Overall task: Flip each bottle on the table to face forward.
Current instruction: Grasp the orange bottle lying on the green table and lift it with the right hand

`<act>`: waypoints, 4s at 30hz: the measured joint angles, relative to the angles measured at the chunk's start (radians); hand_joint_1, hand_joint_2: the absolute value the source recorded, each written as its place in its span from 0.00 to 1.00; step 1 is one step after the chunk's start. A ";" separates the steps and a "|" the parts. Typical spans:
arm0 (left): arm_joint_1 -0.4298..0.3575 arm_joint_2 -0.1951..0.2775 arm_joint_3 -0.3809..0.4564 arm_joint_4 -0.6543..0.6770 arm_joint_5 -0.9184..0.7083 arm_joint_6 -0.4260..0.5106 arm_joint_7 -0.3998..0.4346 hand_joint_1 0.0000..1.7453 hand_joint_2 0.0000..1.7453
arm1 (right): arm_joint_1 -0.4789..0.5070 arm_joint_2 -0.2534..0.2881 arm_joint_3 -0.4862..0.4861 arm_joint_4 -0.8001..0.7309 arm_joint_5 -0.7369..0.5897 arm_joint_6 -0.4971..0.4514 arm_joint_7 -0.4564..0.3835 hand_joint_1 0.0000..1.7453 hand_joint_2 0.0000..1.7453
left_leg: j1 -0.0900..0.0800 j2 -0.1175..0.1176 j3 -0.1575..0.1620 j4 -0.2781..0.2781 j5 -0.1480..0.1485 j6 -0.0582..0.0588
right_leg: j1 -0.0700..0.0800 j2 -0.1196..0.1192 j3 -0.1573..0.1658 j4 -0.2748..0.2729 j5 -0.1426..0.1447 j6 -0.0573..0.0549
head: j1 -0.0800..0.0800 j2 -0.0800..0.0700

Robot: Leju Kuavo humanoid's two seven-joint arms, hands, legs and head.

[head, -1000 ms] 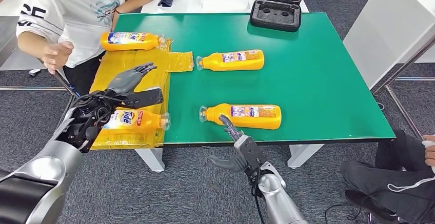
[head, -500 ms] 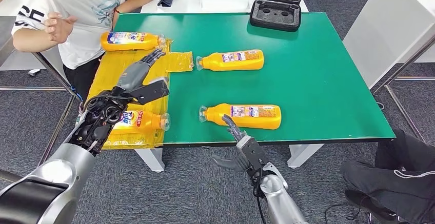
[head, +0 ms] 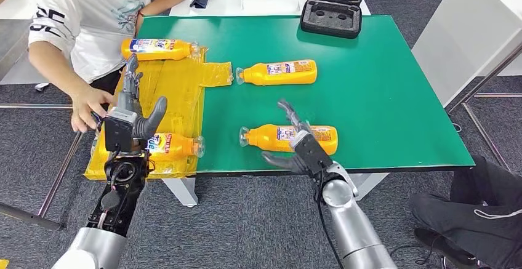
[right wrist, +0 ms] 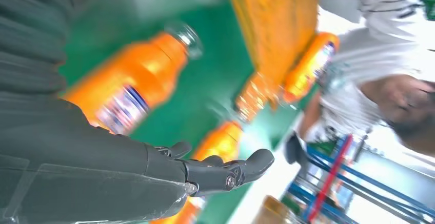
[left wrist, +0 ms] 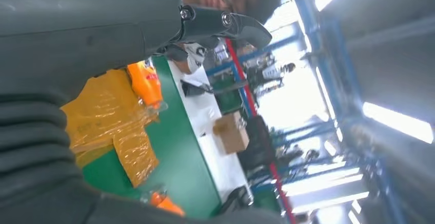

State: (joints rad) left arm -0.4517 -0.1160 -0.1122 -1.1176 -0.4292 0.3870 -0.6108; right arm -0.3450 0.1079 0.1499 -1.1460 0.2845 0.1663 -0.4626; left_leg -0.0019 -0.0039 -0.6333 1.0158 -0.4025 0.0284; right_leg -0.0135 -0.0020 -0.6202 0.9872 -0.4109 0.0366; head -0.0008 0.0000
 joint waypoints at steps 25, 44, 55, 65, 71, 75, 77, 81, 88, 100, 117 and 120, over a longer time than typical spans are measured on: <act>0.124 0.004 0.020 -0.121 0.056 0.095 0.001 0.00 1.00 | -0.405 -0.267 0.234 0.385 0.085 0.219 0.197 0.00 1.00 | -0.001 -0.004 -0.001 0.000 0.001 0.001 | 0.000 -0.004 0.000 0.000 0.000 0.001 | -0.001 0.000; 0.118 0.005 0.020 -0.091 0.082 0.123 -0.014 0.00 1.00 | -0.423 -0.287 0.366 0.524 0.097 0.220 0.171 0.00 1.00 | -0.001 -0.004 -0.001 0.000 0.001 0.001 | 0.000 -0.004 0.000 0.000 0.000 0.001 | -0.001 0.000; 0.114 0.012 0.020 -0.047 0.101 0.128 -0.022 0.00 1.00 | -0.440 -0.274 0.381 0.603 0.089 0.207 0.165 0.00 1.00 | -0.001 -0.004 -0.001 0.000 0.001 0.001 | 0.000 -0.004 0.000 0.000 0.000 0.001 | -0.001 0.000; 0.114 0.017 0.020 -0.019 0.103 0.129 -0.031 0.00 1.00 | -0.442 -0.270 0.381 0.623 0.089 0.189 0.154 0.00 1.00 | -0.001 -0.004 -0.001 0.000 0.001 0.001 | 0.000 -0.004 0.000 0.000 0.000 0.001 | -0.001 0.000; 0.114 0.021 0.020 -0.017 0.103 0.128 -0.031 0.00 1.00 | -0.444 -0.268 0.381 0.623 0.090 0.188 0.159 0.00 1.00 | -0.001 -0.004 -0.001 0.000 0.001 0.001 | 0.000 -0.004 0.000 0.000 0.000 0.001 | -0.001 0.000; 0.114 0.021 0.020 -0.017 0.103 0.128 -0.030 0.00 1.00 | -0.444 -0.268 0.381 0.623 0.090 0.188 0.159 0.00 1.00 | -0.001 -0.004 -0.001 0.000 0.001 0.001 | 0.000 -0.004 0.000 0.000 0.000 0.001 | -0.001 0.000; 0.114 0.021 0.020 -0.017 0.103 0.128 -0.030 0.00 1.00 | -0.444 -0.268 0.381 0.624 0.090 0.188 0.159 0.00 1.00 | -0.001 -0.004 -0.001 0.000 0.001 0.001 | 0.000 -0.004 0.000 0.000 0.000 0.001 | -0.001 0.000; 0.117 0.021 0.020 -0.017 0.101 0.130 -0.028 0.00 1.00 | -0.450 -0.269 0.378 0.624 0.080 0.187 0.154 0.00 1.00 | -0.001 -0.004 -0.001 0.000 0.001 0.001 | 0.000 -0.004 0.000 0.000 0.000 0.001 | -0.001 0.000; 0.125 0.026 0.020 -0.017 0.101 0.130 -0.025 0.00 1.00 | -0.461 -0.276 0.370 0.623 0.072 0.191 0.158 0.00 1.00 | -0.001 -0.004 -0.001 0.000 0.001 0.001 | 0.000 -0.004 0.000 0.000 0.000 0.001 | -0.001 0.000; 0.132 0.028 0.020 -0.017 0.100 0.128 -0.018 0.00 1.00 | -0.477 -0.279 0.369 0.624 0.086 0.207 0.199 0.00 1.00 | -0.001 -0.004 -0.001 0.000 0.001 0.001 | 0.000 -0.004 0.000 0.000 0.000 0.001 | -0.001 0.000; 0.133 0.029 0.020 -0.017 0.103 0.130 -0.016 0.00 1.00 | -0.535 -0.280 0.416 0.677 0.161 0.255 0.249 0.00 1.00 | -0.001 -0.004 -0.001 0.000 0.001 0.001 | 0.000 -0.004 0.000 0.000 0.000 0.001 | -0.001 0.000; 0.133 0.029 0.020 -0.017 0.103 0.129 -0.016 0.00 1.00 | -0.536 -0.280 0.420 0.682 0.161 0.255 0.249 0.00 1.00 | -0.001 -0.004 -0.001 0.000 0.001 0.001 | 0.000 -0.004 0.000 0.000 0.000 0.001 | -0.001 0.000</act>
State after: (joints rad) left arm -0.3188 -0.0874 -0.0927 -1.1341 -0.3262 0.5164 -0.6268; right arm -0.8808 -0.1717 0.5702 -0.4643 0.4459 0.4217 -0.2132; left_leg -0.0026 -0.0081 -0.6344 1.0162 -0.4018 0.0292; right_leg -0.0138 -0.0064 -0.6201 0.9873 -0.4105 0.0372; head -0.0016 0.0000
